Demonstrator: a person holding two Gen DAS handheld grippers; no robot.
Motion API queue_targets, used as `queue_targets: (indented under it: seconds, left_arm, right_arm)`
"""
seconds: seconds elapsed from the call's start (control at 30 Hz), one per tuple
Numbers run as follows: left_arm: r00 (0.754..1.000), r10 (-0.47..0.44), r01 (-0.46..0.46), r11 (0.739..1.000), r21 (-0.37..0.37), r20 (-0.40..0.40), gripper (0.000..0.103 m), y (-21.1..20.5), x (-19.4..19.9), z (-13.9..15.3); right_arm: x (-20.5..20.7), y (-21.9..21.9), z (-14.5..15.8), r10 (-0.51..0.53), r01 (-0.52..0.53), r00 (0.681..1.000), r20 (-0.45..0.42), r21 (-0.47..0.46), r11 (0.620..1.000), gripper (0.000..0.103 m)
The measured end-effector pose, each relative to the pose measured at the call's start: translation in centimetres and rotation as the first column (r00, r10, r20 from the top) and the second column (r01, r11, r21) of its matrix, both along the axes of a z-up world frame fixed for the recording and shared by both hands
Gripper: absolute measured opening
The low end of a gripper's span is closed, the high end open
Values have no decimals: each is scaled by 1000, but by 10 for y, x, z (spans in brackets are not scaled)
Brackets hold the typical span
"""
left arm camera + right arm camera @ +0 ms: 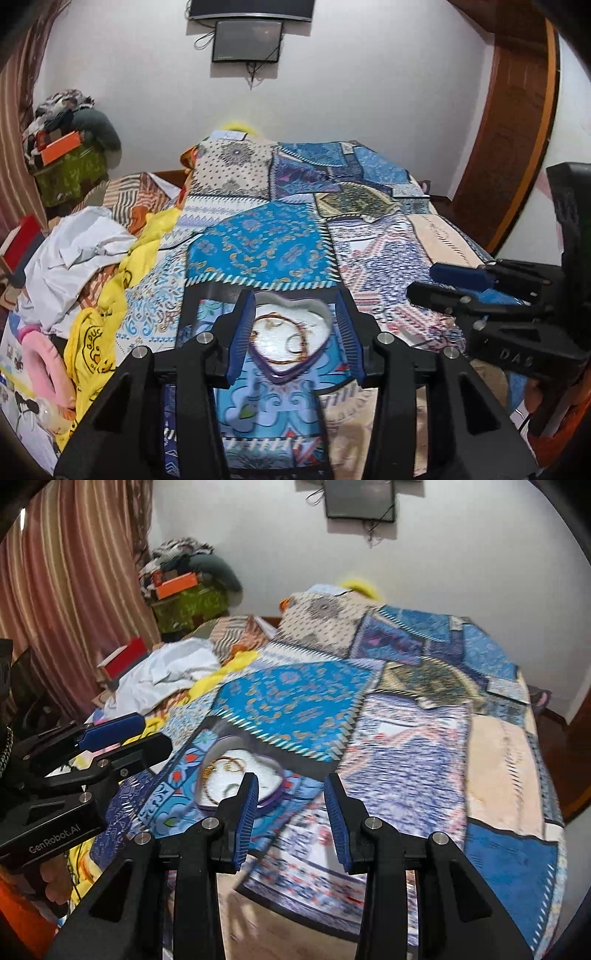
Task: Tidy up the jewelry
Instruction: 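Move the open left gripper back to the remaining jewelry, then close the left gripper on the next jewelry piece in the pile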
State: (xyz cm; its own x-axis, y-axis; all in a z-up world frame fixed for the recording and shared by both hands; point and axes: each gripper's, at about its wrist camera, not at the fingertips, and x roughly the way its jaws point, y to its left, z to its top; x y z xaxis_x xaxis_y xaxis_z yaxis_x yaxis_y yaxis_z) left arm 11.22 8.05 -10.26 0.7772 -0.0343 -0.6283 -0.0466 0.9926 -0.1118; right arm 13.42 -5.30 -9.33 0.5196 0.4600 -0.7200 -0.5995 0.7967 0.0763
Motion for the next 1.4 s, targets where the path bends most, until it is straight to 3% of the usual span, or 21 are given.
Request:
queue_targets:
  seconds: [0.33, 0.5, 0.77, 1.23, 1.4]
  left_arm:
    - [995, -96, 96, 995, 10, 2, 47, -49, 5, 7]
    - [990, -141, 141, 990, 10, -13, 47, -73, 12, 3]
    - [978, -195, 196, 981, 4, -72, 47, -98, 21, -19]
    - [946, -283, 278, 959, -51, -157, 47, -128, 38, -56]
    - [938, -299, 289, 954, -80, -178, 30, -136, 52, -64]
  right_arm:
    - [-9, -76, 30, -150, 147, 985, 84, 39, 988, 34]
    - [-10, -105, 31, -205, 202, 975, 89, 43, 978, 34]
    - [-10, -131, 7, -255, 255, 967, 25, 5, 967, 34]
    - [-7, -140, -36, -252, 249, 964, -87, -43, 968, 34]
    - [-4, -143, -40, -250, 248, 963, -100, -35, 968, 34]
